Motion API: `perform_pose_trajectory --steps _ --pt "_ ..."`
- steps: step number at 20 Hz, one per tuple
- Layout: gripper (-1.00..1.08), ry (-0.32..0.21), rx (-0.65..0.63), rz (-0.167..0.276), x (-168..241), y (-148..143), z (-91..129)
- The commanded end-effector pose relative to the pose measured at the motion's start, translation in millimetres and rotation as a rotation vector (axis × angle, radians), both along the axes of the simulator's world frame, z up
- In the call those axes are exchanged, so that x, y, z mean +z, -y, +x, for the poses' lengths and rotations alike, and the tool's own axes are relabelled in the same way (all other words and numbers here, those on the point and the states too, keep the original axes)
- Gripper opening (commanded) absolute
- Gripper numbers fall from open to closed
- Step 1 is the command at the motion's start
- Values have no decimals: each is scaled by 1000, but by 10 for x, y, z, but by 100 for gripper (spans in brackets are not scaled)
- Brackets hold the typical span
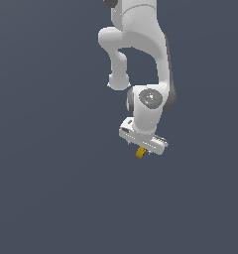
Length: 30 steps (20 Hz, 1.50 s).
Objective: Pick up the object and move it to a goal position.
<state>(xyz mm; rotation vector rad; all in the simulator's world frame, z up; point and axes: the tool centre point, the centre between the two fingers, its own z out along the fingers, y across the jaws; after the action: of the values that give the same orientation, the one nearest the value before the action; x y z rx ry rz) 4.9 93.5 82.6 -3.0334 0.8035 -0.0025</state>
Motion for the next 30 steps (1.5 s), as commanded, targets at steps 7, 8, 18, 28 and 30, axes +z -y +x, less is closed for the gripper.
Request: perform_pose_trajectory --steps 7,8,18,28,30 --pt "100 -2 -66 -3 -101 -67 -15" --pt "100 -3 -68 -3 -104 -69 -16" --pt "100 -3 -66 -3 -343 -67 -25" --pt "-100 -3 -68 -3 -606 -70 -18" --pt "-100 -3 -68 -3 -606 -70 -18"
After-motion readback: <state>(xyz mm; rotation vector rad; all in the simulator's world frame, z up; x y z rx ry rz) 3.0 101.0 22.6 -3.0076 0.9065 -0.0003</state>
